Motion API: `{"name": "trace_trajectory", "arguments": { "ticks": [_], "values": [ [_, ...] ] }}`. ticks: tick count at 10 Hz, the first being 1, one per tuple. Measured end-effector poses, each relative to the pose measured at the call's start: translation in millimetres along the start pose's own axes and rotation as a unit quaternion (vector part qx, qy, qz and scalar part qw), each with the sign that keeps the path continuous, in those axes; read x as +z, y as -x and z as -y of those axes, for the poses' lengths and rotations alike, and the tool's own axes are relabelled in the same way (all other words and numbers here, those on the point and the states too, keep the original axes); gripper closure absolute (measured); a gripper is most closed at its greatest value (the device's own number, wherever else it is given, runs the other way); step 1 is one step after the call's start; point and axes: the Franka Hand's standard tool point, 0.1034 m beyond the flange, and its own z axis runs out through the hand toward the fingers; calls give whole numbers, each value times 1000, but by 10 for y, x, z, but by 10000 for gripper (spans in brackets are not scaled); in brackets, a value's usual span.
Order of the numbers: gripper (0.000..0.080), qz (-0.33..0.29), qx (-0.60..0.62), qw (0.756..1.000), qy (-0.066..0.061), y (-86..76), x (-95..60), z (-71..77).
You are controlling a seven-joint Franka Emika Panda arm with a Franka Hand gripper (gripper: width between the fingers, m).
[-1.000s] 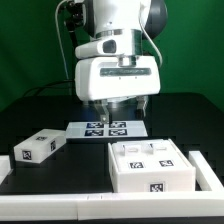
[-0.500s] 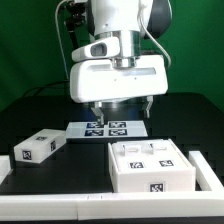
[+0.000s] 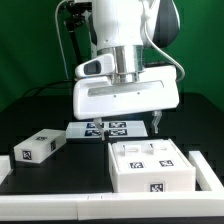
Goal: Assemble cabinet
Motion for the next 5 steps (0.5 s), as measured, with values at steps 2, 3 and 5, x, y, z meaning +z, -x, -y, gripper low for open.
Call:
{"name": "trace_trajectory", "arguments": {
  "ticks": [2,3,5],
  "values": [
    [2,-2,1,1000,-2,15,162,8],
    [2,-3,-1,1000,-3,32,183,21],
    [2,-4,-1,1000,-2,20,176,16]
  ]
}}
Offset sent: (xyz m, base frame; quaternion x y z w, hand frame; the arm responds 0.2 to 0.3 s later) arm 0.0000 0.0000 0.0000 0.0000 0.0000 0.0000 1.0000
